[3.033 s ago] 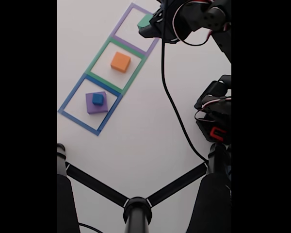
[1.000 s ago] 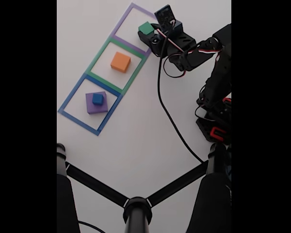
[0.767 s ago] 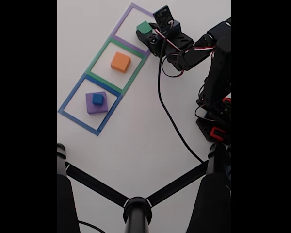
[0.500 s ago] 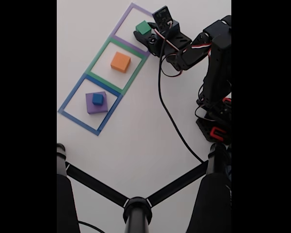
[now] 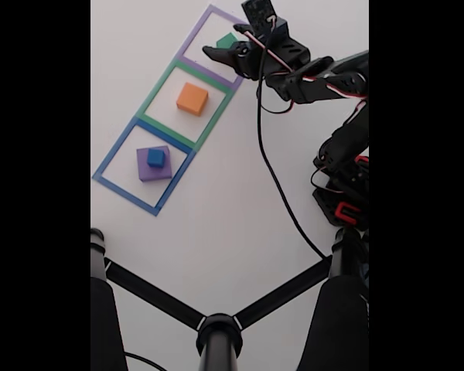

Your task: Tower of hanoi

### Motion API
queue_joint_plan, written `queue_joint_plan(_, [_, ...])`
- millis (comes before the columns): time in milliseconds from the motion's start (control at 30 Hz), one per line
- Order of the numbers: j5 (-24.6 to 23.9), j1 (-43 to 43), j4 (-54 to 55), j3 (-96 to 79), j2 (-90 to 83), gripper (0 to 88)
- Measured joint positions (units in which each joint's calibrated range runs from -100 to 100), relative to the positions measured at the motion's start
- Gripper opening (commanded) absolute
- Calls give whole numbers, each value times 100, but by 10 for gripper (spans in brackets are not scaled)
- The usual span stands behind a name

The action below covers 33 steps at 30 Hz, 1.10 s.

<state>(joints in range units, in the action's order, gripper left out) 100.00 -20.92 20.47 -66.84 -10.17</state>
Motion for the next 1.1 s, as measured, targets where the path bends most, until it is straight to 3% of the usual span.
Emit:
queue_joint_plan(167, [0,0,-3523,1010,-1891,63])
queue_joint_plan(300, [0,254,-6421,2306,-2533,11])
queue_joint_plan(433, [0,540,-8170,3220,-2870,10])
queue_joint_plan(600, [0,1089,-9165,3882,-3124,10])
queue_joint_plan(967, [-39,2276,-9631,3969,-3774,16])
queue_joint_plan(1100, [0,2620,-9751,3960,-4086,61])
